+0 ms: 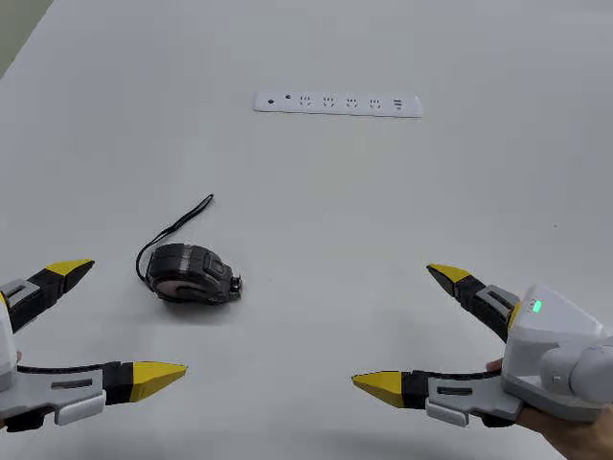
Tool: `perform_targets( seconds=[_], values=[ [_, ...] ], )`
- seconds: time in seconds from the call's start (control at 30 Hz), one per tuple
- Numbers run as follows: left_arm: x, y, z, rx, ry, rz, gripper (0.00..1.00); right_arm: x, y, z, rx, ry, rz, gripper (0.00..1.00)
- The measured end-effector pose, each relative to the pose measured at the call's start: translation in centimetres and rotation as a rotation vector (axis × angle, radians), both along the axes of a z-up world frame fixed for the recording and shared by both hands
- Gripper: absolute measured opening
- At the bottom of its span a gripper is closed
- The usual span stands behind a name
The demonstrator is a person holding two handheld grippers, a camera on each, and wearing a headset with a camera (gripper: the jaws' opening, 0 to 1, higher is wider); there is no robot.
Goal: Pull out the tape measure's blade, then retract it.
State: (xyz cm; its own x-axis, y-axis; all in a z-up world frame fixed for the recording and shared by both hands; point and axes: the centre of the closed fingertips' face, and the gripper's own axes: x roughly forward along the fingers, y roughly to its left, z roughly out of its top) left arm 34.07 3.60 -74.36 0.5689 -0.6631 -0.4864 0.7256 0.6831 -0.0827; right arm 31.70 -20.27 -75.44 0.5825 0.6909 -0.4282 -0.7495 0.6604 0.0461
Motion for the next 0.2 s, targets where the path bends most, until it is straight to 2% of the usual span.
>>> perform_targets(
  seconds=[0.2],
  values=[
    [0.22,0.26,-0.08,0.003,0.002,0.006,1.0,-0.2,-0.07,-0.05,-0.004,0.003,0.0,1.0]
  ],
)
